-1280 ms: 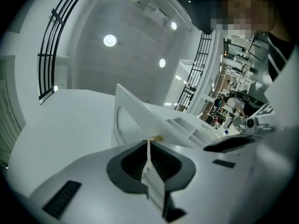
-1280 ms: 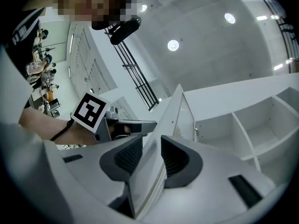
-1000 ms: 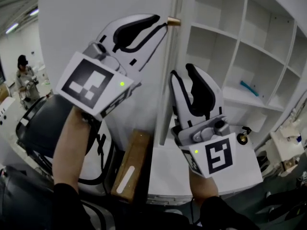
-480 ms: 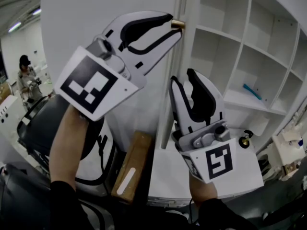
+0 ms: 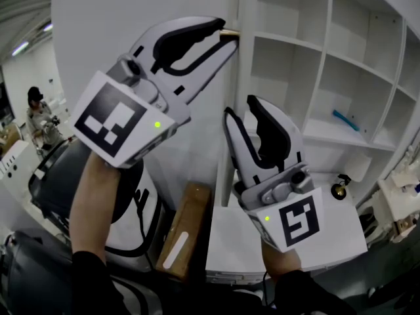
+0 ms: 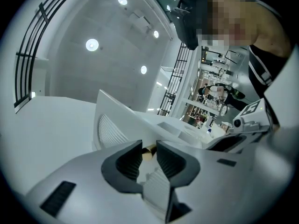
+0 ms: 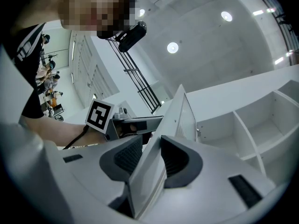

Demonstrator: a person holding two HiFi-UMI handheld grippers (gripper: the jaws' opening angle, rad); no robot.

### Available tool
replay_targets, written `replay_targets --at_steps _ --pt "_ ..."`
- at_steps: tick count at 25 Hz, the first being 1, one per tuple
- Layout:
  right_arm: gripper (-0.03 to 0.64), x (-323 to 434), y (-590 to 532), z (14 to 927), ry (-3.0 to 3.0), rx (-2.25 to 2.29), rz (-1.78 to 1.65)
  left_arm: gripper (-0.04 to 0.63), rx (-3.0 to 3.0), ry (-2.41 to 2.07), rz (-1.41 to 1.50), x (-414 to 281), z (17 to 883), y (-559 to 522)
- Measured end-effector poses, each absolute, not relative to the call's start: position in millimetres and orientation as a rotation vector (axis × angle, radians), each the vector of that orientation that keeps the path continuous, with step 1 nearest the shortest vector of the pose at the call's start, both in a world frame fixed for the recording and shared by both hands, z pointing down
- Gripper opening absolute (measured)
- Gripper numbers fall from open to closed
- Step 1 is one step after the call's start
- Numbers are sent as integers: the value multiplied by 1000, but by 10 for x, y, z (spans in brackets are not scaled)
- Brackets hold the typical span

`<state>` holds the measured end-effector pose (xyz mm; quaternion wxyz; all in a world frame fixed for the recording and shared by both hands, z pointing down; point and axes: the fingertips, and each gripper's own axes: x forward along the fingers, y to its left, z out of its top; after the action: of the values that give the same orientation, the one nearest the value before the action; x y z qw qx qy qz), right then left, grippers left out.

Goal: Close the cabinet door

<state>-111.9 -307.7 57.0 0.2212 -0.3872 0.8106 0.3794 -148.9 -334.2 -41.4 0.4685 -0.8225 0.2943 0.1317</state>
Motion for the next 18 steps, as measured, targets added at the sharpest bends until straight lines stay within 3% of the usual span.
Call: replay_targets --at_steps 18 --pt "112 -1129 -3104 476 2238 -1059 1000 98 -1968 702 357 -1291 -465 -3269"
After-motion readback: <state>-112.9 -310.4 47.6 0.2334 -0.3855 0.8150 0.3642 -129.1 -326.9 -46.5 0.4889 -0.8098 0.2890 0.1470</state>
